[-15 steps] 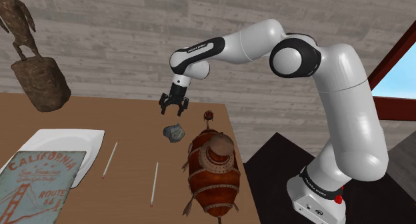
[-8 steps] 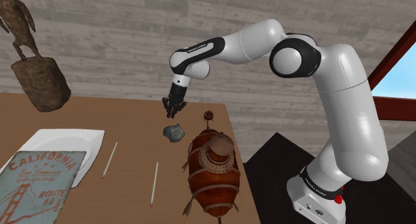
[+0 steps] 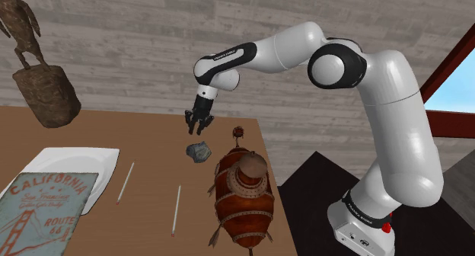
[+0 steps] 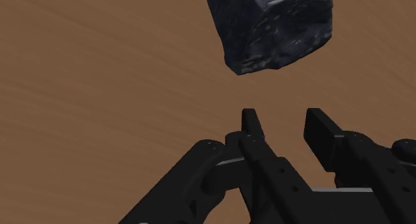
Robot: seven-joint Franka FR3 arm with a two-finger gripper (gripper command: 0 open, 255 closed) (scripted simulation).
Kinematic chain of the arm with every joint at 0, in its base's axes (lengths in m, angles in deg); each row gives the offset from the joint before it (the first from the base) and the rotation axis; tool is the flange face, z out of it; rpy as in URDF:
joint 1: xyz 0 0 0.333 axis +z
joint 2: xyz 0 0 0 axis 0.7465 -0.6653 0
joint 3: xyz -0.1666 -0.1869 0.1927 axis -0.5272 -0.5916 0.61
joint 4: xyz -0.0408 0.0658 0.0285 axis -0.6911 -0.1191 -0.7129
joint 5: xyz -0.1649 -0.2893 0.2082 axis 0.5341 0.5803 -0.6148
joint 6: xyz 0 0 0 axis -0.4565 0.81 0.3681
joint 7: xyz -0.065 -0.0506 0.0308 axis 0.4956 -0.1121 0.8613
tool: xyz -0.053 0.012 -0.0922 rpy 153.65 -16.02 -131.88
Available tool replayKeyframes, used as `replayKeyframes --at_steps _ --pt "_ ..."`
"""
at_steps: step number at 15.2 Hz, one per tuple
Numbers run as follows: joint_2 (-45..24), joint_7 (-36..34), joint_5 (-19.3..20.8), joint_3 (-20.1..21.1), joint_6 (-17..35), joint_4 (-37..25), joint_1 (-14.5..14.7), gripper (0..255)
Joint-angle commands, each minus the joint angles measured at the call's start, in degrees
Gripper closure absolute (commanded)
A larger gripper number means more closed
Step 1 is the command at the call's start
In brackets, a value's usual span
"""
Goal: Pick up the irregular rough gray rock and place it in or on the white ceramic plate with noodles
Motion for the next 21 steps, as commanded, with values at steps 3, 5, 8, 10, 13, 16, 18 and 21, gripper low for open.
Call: replayKeyframes --at_steps 3,5,8,10,13,16,18,21 --pt "11.89 -6.66 11.86 -5.61 15.96 16.43 12.22 0" --pt "17.06 -16.82 24.5 -11.65 24.89 25.34 22.79 0" --pt "20.08 -39.04 49.19 -25.39 31.71 34.1 42.11 0" --pt "18.59 -38.72 48.69 -25.45 32.88 33.73 41.81 0" --pt "16.37 -38.4 48.16 -25.22 34.52 33.07 41.05 0" --pt "14.45 -38.17 47.77 -24.93 35.86 32.4 40.33 0" --pt "14.45 -38.17 47.77 -24.93 35.87 32.41 40.33 0" --pt "14.45 -38.17 47.77 -24.93 35.86 32.4 40.33 0"
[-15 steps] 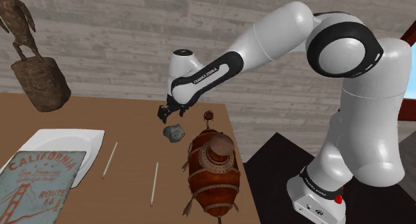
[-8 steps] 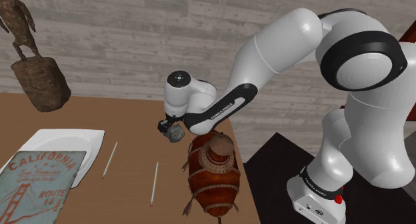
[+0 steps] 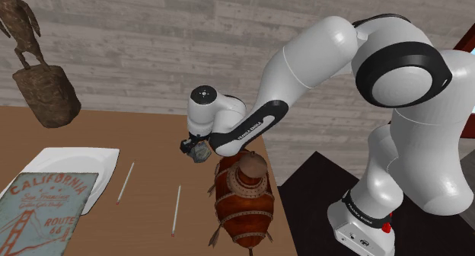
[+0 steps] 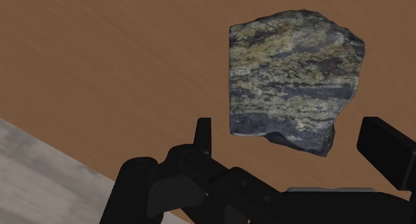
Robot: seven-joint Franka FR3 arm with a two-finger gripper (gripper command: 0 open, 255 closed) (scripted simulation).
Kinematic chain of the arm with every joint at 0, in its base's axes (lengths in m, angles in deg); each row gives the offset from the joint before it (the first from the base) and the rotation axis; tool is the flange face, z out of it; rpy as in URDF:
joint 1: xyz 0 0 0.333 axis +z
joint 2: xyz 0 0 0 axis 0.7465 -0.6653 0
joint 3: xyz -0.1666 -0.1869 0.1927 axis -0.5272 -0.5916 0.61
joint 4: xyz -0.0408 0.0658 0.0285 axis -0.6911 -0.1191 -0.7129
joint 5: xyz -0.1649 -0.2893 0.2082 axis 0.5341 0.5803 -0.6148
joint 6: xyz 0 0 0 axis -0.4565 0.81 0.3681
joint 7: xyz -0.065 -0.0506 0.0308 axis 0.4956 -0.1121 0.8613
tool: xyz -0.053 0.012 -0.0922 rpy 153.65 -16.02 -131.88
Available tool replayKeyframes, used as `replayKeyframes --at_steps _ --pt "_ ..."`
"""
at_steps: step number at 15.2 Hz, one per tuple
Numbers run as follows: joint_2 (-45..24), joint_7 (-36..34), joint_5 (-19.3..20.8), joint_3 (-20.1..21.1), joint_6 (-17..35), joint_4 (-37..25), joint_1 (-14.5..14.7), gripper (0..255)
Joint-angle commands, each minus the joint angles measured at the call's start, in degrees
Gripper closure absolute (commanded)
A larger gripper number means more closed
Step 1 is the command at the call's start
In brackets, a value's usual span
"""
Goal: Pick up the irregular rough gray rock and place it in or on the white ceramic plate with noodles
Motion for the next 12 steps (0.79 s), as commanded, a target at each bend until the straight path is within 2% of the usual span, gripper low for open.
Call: replayKeyframes --at_steps 1,2,3,12 --pt "-0.02 0.0 -0.01 0.0 0.02 -0.01 -0.01 0" --pt "-0.02 0.0 -0.01 0.0 0.02 -0.01 -0.01 0" --pt "-0.02 0.0 0.0 0.0 0.02 -0.01 -0.01 255" --pt "-0.02 0.01 -0.01 0.0 0.02 -0.01 -0.01 255"
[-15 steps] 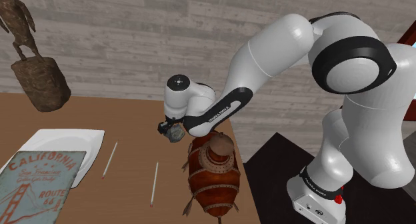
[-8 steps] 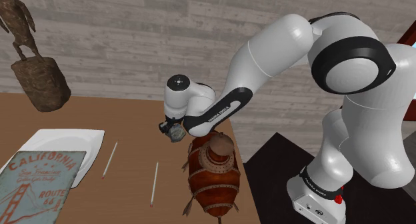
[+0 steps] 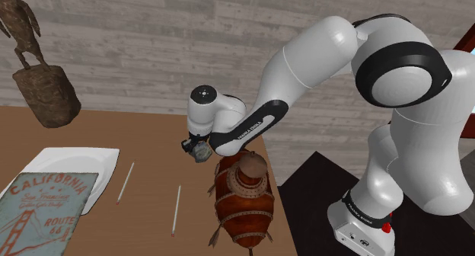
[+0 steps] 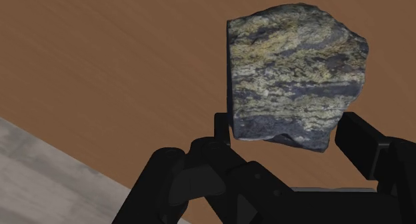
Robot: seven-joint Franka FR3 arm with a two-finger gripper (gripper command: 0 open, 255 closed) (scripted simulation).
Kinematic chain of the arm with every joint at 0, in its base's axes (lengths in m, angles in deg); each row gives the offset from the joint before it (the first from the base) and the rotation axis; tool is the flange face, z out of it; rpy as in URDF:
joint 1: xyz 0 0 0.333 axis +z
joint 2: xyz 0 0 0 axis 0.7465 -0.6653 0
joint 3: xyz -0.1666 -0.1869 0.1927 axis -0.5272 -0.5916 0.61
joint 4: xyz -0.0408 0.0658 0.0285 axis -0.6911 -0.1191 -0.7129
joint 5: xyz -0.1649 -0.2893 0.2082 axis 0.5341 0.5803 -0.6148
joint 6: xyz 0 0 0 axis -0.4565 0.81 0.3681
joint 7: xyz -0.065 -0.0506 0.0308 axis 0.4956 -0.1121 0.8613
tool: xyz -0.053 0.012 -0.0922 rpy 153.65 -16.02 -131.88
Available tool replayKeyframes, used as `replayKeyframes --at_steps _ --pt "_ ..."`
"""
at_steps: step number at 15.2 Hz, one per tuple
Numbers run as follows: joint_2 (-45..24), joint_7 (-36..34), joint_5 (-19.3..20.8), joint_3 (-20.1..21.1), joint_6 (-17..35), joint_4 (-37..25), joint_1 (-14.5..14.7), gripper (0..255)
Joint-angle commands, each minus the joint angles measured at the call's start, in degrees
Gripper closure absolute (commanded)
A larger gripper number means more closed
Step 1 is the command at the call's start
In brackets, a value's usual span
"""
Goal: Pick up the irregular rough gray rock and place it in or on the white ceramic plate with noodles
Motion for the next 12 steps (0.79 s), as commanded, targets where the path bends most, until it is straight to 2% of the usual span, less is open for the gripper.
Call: replayKeyframes --at_steps 1,12 --pt "0.66 0.14 0.06 -0.02 -0.49 0.14 0.12 255" --pt "7.47 1.87 0.41 -0.5 -7.12 0.02 0.88 255"
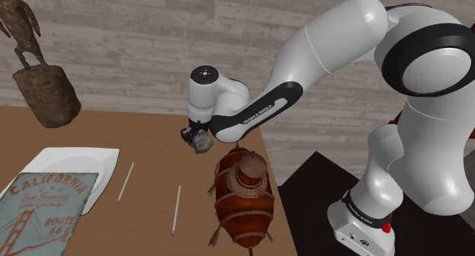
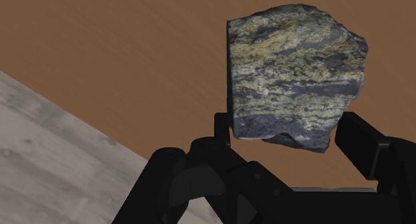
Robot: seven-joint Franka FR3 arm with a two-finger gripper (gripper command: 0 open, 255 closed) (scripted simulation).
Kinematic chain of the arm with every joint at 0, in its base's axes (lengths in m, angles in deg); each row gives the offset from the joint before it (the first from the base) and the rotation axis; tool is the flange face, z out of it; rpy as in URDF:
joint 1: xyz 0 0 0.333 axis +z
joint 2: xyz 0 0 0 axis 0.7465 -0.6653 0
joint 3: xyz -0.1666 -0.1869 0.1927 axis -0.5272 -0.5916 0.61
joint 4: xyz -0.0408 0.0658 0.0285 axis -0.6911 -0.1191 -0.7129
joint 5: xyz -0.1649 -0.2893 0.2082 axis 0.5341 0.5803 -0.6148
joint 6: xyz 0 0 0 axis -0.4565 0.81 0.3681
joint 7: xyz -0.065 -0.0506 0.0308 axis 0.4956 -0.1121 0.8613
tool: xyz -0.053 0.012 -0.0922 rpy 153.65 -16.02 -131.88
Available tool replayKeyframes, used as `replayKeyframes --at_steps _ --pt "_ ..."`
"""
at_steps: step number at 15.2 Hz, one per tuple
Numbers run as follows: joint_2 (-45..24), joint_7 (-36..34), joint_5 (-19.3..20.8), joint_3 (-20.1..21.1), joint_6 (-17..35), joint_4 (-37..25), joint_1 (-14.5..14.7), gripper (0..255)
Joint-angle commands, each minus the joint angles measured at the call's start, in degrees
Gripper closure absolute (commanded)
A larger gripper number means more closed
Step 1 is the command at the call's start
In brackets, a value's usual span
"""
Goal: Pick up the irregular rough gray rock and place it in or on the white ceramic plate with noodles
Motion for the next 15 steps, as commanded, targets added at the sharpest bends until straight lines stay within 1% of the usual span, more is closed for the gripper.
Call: replayKeyframes --at_steps 1,6,11,15 --pt "1.0 0.39 -0.02 -0.04 -1.2 -0.26 0.05 255" --pt "3.55 1.11 0.09 -0.17 -4.15 -0.79 0.34 255" --pt "14.67 -3.57 7.59 -2.96 -2.53 12.07 2.61 255" --pt "24.17 -7.71 14.55 -3.97 -3.13 21.25 2.72 255"
